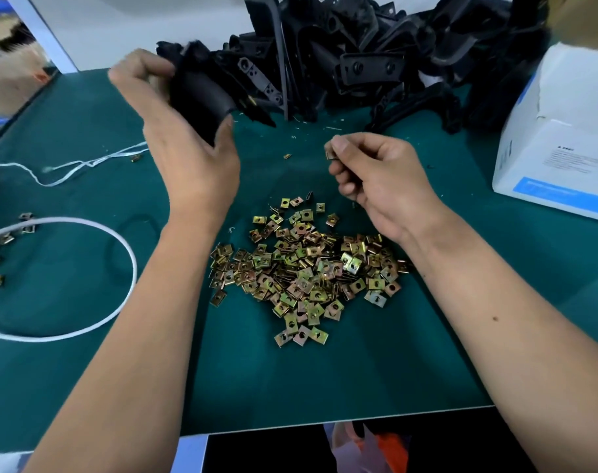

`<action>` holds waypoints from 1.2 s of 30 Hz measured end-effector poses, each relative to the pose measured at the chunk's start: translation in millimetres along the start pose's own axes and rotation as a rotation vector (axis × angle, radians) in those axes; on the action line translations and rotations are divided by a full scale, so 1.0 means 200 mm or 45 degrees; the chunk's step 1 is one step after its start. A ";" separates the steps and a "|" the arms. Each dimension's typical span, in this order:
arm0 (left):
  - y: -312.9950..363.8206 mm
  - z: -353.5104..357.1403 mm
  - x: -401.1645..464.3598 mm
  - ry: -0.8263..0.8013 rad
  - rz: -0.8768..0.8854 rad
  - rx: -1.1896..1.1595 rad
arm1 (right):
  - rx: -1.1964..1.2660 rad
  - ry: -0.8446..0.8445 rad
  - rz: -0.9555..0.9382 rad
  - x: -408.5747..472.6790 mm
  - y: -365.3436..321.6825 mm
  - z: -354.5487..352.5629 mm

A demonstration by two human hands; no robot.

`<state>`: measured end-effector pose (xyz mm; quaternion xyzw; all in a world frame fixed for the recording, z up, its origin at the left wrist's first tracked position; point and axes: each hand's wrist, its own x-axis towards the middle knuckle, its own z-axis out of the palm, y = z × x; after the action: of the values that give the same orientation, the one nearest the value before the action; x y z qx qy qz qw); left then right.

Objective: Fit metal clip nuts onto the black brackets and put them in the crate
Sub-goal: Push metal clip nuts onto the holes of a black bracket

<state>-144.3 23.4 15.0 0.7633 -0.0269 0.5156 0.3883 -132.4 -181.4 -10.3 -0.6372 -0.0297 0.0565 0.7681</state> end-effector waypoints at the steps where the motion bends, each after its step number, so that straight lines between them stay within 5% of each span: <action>1: 0.00 0.01 -0.01 -0.049 -0.047 -0.005 | 0.022 0.003 0.012 0.00 0.00 0.00; 4: -0.04 0.04 -0.04 -0.370 -0.106 0.059 | 0.060 -0.024 0.047 0.01 -0.01 -0.01; 10: -0.06 0.06 -0.10 -0.912 0.172 0.234 | 0.084 -0.017 0.062 0.01 -0.01 -0.03; 13: -0.06 0.08 -0.12 -0.909 0.228 0.306 | 0.141 -0.030 0.054 0.01 -0.02 -0.04; 24: -0.09 0.11 -0.18 -1.129 -0.115 0.059 | 0.095 0.010 0.065 0.01 -0.01 -0.03; 36: -0.12 0.15 -0.18 -1.053 0.053 0.049 | -0.004 0.084 0.044 0.02 0.01 -0.03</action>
<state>-128.5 8.4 -32.2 0.9126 -0.1864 0.1737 0.3199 -127.6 -186.6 -13.3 -0.6404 0.0068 0.0487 0.7664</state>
